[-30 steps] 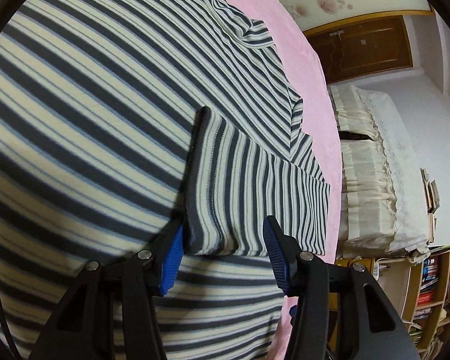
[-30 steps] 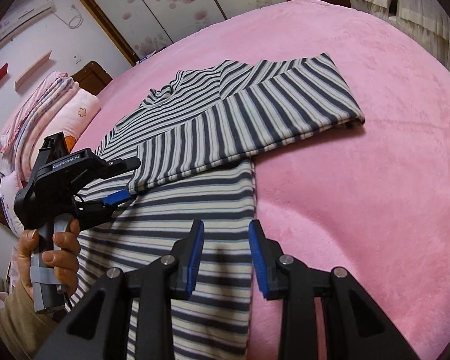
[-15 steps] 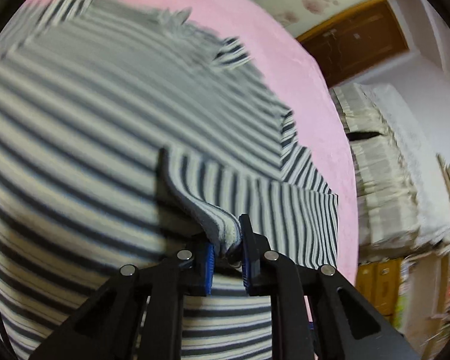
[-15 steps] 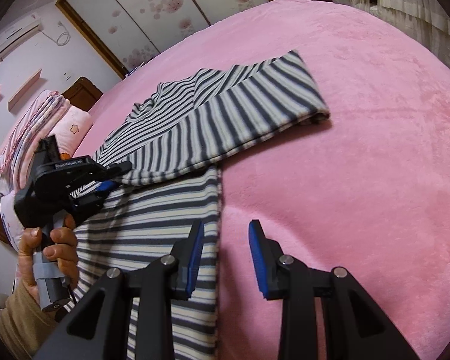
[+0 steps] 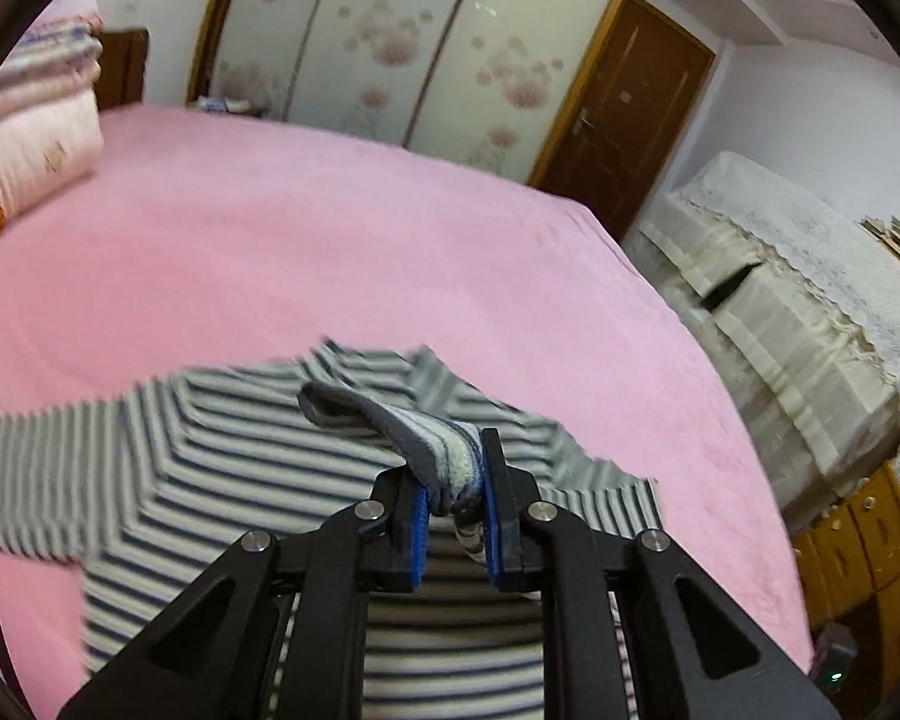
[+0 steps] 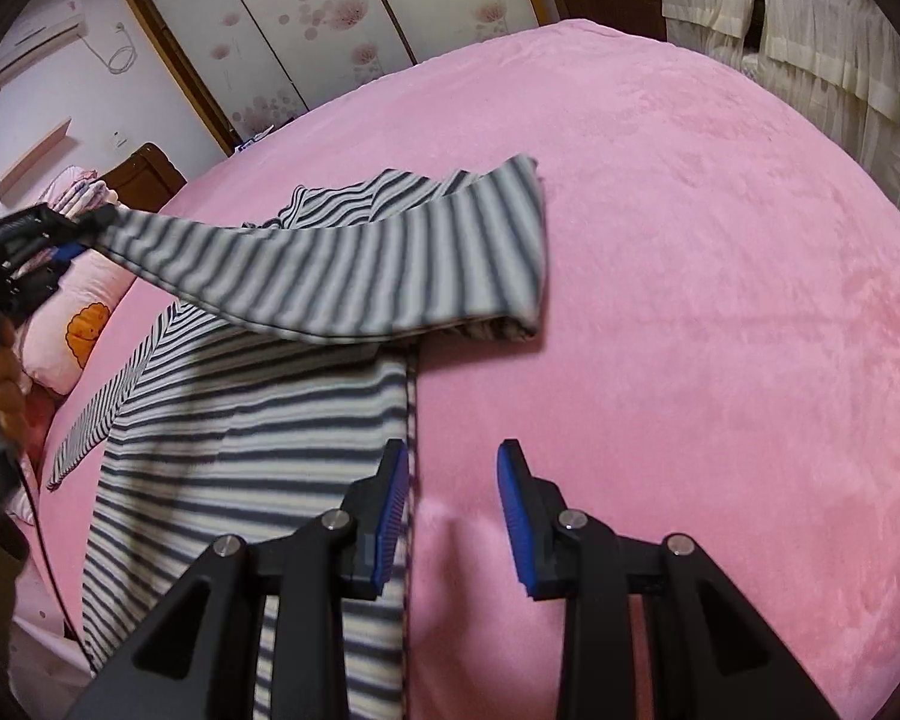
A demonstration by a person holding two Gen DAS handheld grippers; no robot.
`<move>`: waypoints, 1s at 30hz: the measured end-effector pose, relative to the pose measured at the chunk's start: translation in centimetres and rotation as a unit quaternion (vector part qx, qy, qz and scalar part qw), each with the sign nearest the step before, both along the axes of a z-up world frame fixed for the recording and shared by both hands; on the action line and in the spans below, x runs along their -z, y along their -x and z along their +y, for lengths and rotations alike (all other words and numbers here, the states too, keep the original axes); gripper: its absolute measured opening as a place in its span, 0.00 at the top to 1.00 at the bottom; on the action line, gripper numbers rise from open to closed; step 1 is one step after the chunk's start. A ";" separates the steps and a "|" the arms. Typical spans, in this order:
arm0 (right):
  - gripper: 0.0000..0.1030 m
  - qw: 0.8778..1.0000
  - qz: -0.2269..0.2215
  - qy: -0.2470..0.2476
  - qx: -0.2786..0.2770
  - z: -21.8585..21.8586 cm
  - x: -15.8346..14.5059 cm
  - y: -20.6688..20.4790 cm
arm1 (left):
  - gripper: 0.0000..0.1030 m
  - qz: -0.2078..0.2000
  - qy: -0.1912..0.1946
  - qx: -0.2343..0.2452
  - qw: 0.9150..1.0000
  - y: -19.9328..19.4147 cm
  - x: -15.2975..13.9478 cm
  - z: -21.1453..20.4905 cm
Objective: Fold small clothes
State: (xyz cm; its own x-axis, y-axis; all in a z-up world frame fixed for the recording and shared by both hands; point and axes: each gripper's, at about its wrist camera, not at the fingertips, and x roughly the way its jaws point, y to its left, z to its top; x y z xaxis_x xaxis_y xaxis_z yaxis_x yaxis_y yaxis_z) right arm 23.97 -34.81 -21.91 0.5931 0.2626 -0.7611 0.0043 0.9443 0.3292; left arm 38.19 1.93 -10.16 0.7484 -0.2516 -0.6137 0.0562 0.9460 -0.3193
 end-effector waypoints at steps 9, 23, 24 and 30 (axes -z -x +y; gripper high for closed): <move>0.70 0.999 0.006 0.047 -0.009 1.3 1.2 -3.8 | 0.88 0.051 -0.029 -0.080 0.995 -2.7 5.7 7.8; 0.70 0.999 0.019 0.043 -0.012 3.3 2.4 -8.9 | 0.87 0.049 -0.031 -0.120 0.991 -6.1 7.2 9.2; 0.70 0.999 0.018 0.040 -0.010 3.4 2.4 -9.3 | 0.87 0.051 -0.025 -0.125 0.991 -6.3 7.4 9.5; 0.90 0.997 0.013 0.070 0.015 4.2 2.5 -10.6 | 0.87 0.075 -0.035 -0.135 0.987 -6.6 9.4 9.6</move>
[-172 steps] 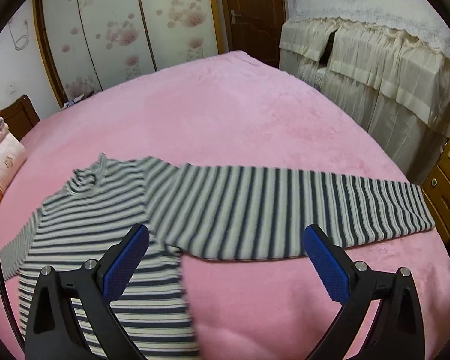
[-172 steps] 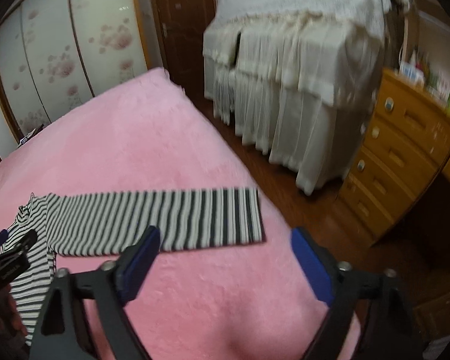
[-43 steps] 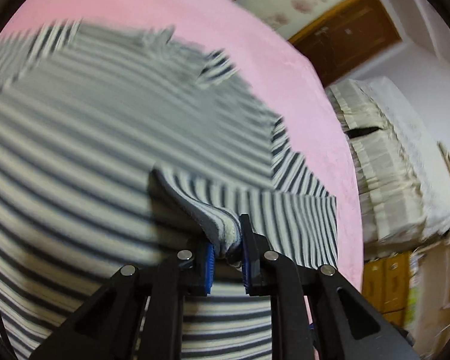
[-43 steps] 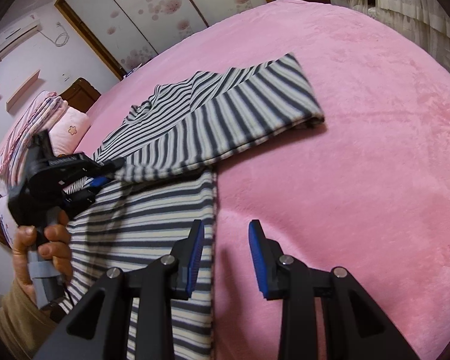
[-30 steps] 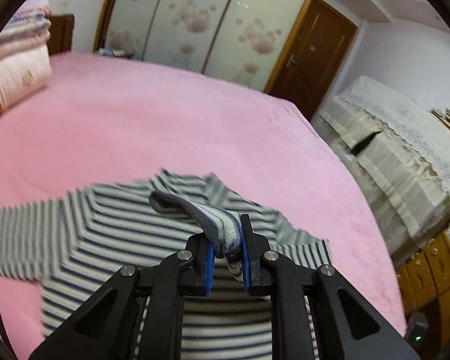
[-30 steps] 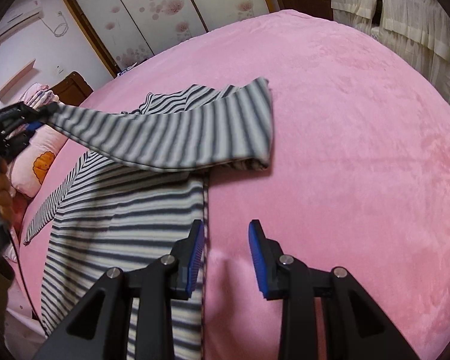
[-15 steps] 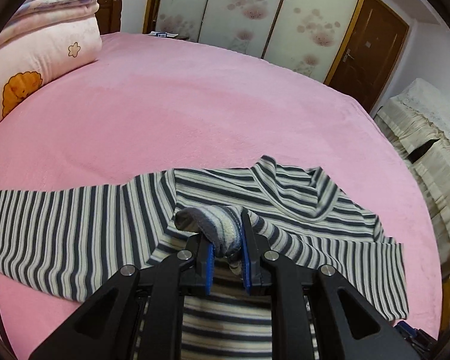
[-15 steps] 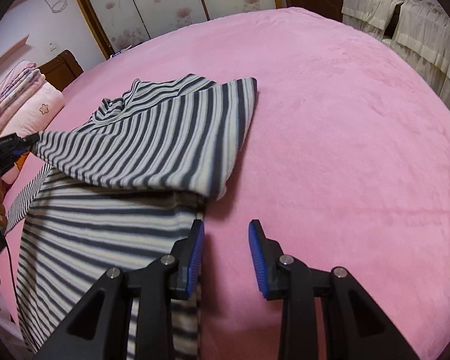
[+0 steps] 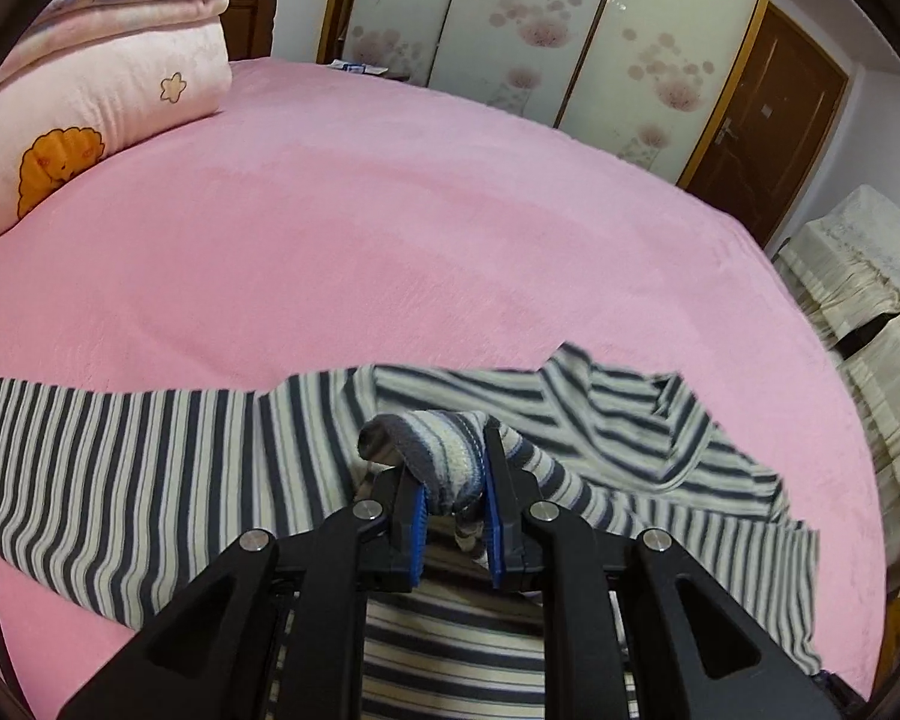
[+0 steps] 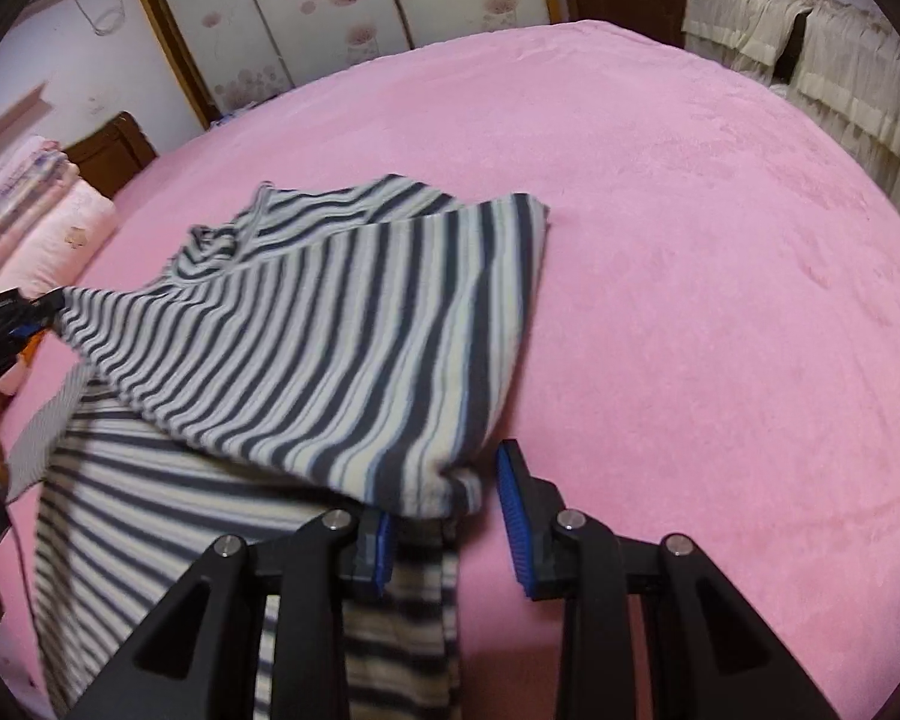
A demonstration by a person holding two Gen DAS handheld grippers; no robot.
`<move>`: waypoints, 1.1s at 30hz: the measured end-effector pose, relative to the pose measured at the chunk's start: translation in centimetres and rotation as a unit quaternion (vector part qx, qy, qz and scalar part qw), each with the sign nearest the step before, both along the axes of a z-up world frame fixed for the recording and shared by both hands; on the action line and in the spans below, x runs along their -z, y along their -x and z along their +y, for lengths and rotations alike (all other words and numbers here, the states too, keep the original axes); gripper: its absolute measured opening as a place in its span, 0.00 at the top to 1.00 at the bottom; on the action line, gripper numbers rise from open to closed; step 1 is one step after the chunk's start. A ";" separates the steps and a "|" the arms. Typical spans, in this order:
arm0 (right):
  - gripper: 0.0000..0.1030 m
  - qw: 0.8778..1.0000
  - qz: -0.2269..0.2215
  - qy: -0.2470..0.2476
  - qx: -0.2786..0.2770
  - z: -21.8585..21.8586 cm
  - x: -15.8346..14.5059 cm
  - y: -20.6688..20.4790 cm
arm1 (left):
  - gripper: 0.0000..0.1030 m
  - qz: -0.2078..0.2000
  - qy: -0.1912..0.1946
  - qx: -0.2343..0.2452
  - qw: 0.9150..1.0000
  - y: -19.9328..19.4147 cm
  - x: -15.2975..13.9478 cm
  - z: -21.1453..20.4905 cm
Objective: Fold small clothes
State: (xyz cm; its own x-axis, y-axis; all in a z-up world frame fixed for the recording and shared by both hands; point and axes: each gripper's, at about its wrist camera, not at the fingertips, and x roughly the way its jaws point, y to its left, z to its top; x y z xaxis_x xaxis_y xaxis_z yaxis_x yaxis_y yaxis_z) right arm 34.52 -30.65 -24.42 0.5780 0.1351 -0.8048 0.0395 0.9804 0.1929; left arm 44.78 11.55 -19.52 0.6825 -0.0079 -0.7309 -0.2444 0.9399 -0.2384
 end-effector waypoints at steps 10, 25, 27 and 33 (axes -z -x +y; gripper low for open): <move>0.90 0.998 -0.009 0.066 -0.012 1.2 0.3 2.0 | 0.86 0.034 -0.012 -0.018 0.999 0.7 3.6 2.1; 0.90 0.998 0.001 0.056 -0.016 1.0 1.3 2.7 | 0.83 0.073 0.017 0.025 0.997 1.8 5.6 2.6; 0.90 0.998 0.001 0.056 -0.016 1.0 1.3 2.7 | 0.83 0.071 0.030 0.028 0.997 1.9 5.6 2.8; 0.90 0.999 0.001 0.051 -0.014 0.9 1.2 2.7 | 0.84 0.054 0.063 0.031 0.996 2.7 4.3 3.0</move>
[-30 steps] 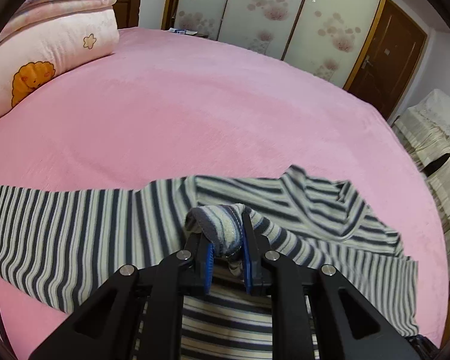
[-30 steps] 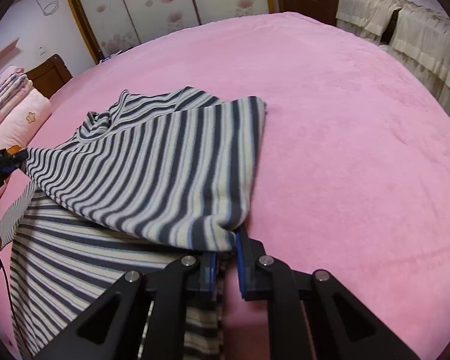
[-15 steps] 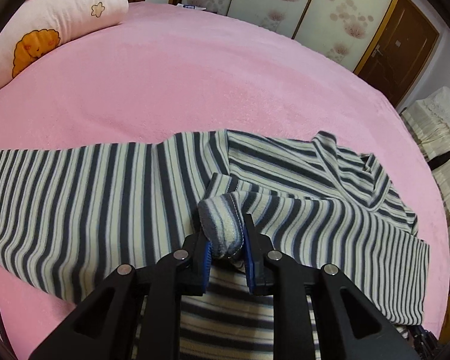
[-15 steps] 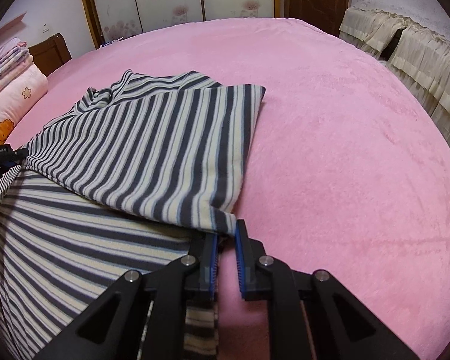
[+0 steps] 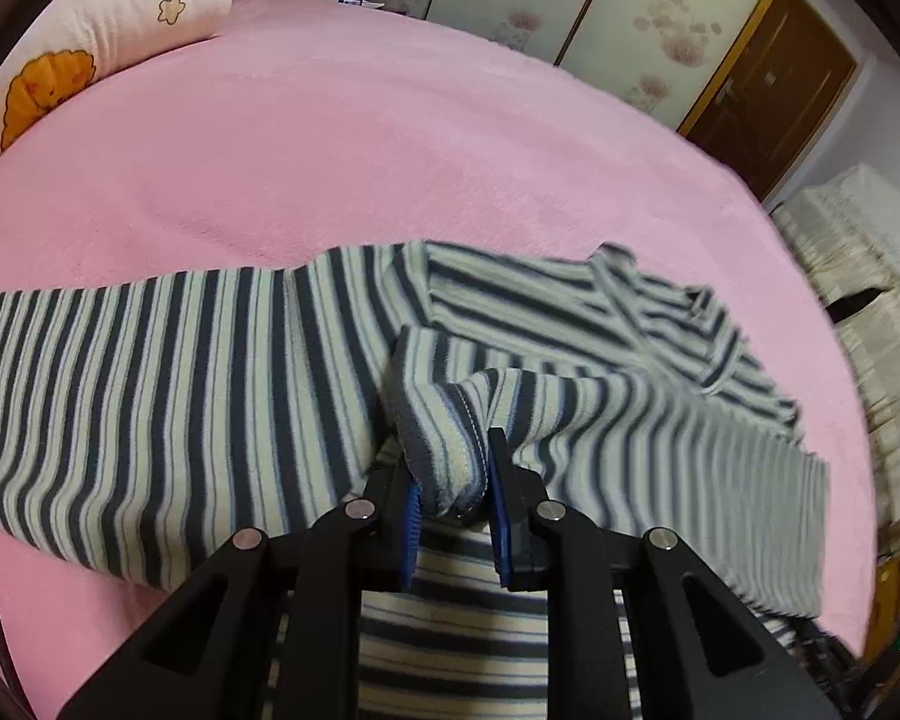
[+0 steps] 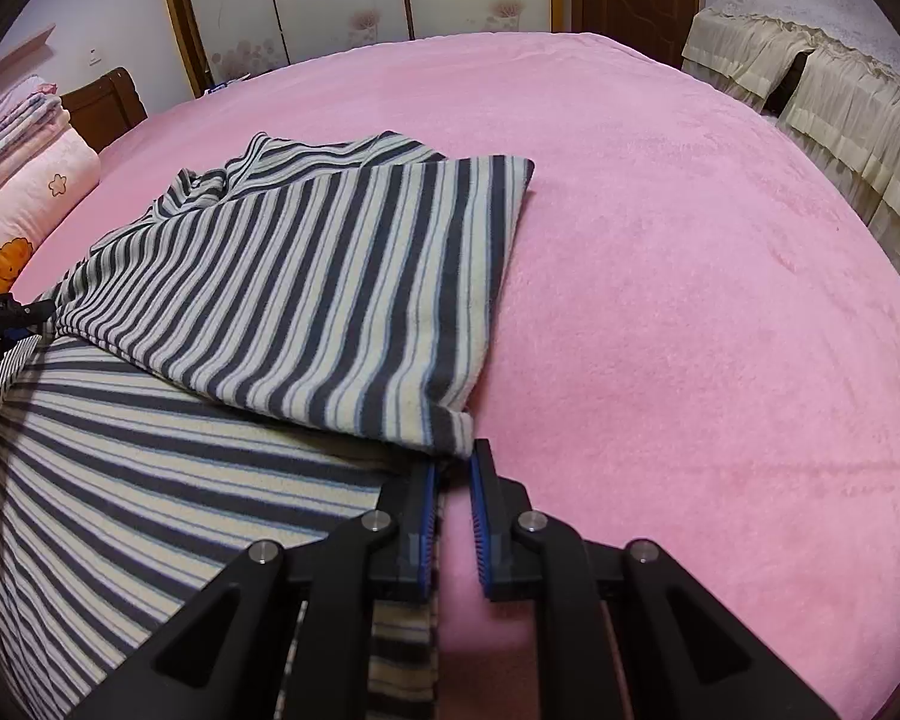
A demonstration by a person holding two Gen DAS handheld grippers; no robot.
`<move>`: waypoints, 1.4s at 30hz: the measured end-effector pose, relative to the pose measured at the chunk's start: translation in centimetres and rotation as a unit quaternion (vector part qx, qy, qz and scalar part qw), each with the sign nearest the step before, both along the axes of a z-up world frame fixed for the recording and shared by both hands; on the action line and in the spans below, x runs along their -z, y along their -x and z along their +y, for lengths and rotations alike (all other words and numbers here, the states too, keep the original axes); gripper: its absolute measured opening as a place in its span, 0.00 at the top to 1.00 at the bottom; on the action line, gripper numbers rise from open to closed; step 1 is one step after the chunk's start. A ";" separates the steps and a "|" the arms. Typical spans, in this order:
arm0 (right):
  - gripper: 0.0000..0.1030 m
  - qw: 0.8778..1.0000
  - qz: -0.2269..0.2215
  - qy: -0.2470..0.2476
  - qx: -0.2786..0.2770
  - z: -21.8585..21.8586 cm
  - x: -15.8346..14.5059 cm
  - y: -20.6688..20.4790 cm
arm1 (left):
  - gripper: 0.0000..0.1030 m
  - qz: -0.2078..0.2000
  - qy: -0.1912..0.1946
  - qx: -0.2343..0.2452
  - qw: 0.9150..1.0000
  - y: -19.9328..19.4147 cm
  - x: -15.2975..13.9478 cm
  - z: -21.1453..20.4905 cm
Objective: Fold small clothes
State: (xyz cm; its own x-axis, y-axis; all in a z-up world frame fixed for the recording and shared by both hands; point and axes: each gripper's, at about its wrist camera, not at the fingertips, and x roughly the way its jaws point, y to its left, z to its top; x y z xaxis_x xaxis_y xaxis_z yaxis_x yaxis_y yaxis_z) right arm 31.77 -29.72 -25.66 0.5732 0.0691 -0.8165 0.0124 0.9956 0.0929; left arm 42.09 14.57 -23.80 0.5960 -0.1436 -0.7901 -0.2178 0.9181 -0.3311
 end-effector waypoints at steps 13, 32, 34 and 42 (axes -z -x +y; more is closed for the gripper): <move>0.90 1.000 0.005 -0.003 -0.001 -0.1 0.2 0.2 | 0.57 0.059 0.122 0.014 0.991 -0.3 2.3 3.9; 0.89 1.000 0.005 0.019 -0.003 0.7 0.1 0.2 | 0.43 0.031 0.235 0.076 0.968 -2.9 2.7 7.2; 0.89 1.000 0.004 0.020 0.000 0.7 0.1 0.2 | 0.41 0.030 0.244 0.078 0.966 -3.4 3.0 7.2; 0.89 1.000 0.007 0.029 0.004 1.1 0.2 0.1 | 0.41 0.042 0.251 0.091 0.963 -6.7 4.4 5.6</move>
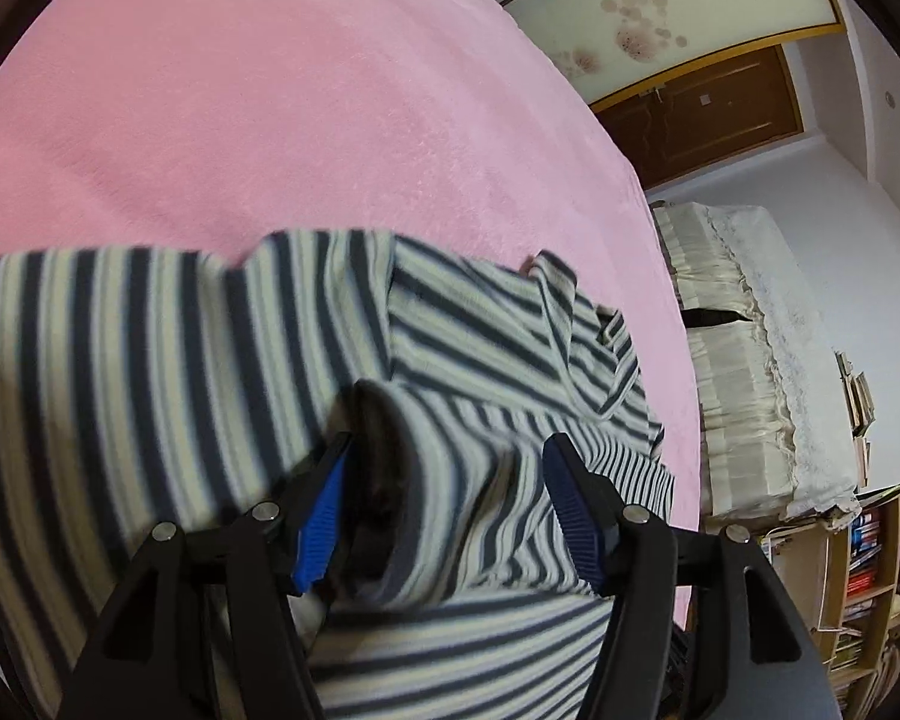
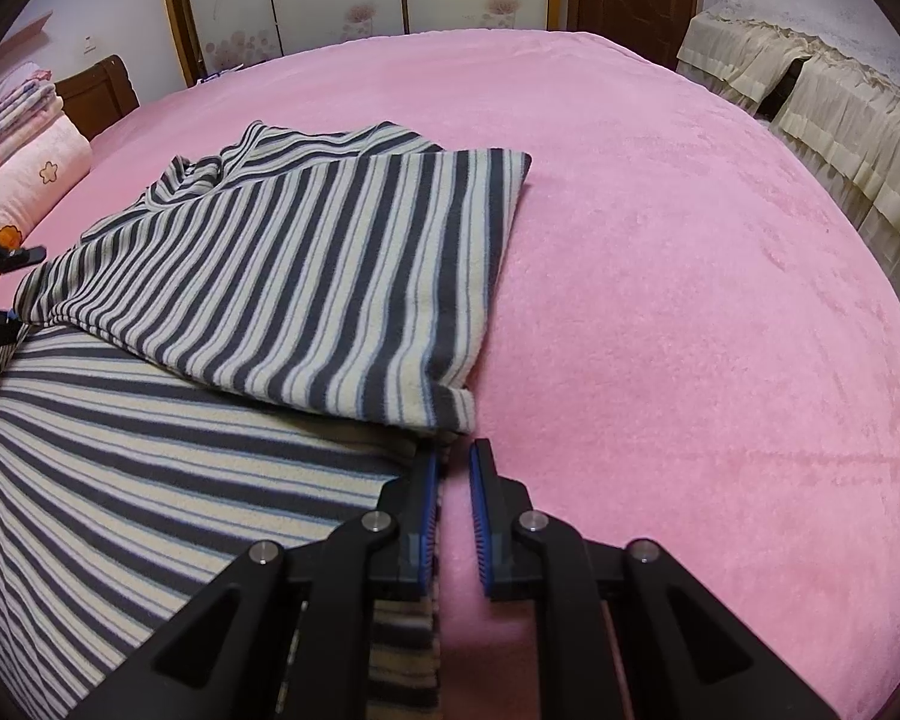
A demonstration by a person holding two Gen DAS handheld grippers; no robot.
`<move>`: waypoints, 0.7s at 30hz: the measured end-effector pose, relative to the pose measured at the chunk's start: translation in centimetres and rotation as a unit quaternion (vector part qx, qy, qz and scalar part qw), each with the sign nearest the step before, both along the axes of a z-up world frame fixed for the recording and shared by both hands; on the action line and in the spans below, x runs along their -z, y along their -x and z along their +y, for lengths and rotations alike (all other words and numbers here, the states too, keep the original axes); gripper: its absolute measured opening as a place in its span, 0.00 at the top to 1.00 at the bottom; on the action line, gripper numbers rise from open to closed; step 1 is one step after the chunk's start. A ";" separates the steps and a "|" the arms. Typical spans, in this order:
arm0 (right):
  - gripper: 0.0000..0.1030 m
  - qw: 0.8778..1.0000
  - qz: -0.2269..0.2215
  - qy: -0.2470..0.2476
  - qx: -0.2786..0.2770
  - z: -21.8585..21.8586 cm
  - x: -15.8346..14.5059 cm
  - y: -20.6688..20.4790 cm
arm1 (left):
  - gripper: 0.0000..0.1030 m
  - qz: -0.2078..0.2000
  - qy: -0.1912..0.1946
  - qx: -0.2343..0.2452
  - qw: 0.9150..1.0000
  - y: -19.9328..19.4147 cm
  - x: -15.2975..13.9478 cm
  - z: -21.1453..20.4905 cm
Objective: Fold small clothes
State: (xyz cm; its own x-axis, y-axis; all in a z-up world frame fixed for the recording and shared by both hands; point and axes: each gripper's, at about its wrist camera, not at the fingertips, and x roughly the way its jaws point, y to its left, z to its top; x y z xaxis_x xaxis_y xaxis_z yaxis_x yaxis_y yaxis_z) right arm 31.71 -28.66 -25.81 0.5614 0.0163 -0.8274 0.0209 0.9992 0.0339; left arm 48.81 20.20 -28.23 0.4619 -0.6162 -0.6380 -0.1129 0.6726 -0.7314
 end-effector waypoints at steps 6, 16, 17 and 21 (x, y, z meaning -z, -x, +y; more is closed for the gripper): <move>0.89 1.000 0.010 -0.021 0.006 -0.7 -0.5 -0.2 | 0.64 -0.020 -0.026 0.013 0.999 -1.8 -1.0 -1.2; 0.89 0.999 0.012 -0.028 0.022 -1.5 -0.8 0.1 | 0.96 -0.080 -0.195 0.017 0.977 -1.2 -4.4 -4.3; 0.89 0.999 0.011 -0.029 0.024 -1.6 -0.8 0.2 | 0.96 -0.089 -0.204 -0.001 0.975 -0.7 -4.9 -3.9; 0.89 0.999 0.006 -0.029 0.032 -2.1 -1.0 0.5 | 0.97 -0.109 -0.241 -0.056 0.963 0.5 -5.7 -2.7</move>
